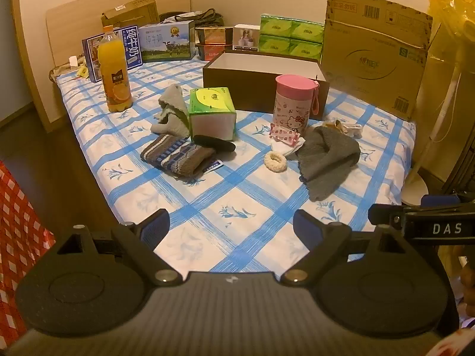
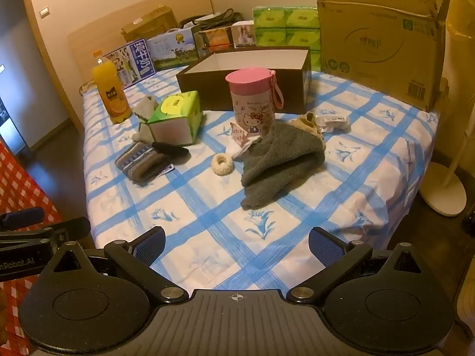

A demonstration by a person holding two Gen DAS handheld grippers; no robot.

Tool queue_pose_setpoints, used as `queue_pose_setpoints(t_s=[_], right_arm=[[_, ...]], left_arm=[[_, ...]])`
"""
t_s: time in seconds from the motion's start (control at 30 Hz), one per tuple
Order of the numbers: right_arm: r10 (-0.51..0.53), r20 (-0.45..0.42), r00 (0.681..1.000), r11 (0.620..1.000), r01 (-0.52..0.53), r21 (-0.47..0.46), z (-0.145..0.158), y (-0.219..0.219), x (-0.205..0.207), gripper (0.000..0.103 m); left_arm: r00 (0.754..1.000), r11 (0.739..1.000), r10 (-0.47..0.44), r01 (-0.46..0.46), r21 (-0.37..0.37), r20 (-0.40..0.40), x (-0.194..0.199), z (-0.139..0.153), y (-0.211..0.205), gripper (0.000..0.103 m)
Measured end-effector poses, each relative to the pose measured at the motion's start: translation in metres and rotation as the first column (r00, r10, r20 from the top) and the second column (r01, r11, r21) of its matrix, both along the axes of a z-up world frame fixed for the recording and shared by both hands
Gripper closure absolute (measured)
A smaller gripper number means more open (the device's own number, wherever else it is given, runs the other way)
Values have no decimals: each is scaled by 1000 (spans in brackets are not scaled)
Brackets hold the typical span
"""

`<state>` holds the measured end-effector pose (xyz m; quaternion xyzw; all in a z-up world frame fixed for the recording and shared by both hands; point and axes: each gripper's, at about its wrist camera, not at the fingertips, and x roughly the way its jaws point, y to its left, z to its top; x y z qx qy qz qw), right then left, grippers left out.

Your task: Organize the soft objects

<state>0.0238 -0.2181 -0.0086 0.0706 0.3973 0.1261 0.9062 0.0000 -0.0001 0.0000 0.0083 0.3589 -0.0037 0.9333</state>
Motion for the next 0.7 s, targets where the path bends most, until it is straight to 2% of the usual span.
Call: queue_pose_setpoints(t_s=[0.7], right_arm=[[0,0,1000,1000,0,1,1,0,0,1]], left_arm=[[1000,1000,0,0,-6,0,0,0,0,14]])
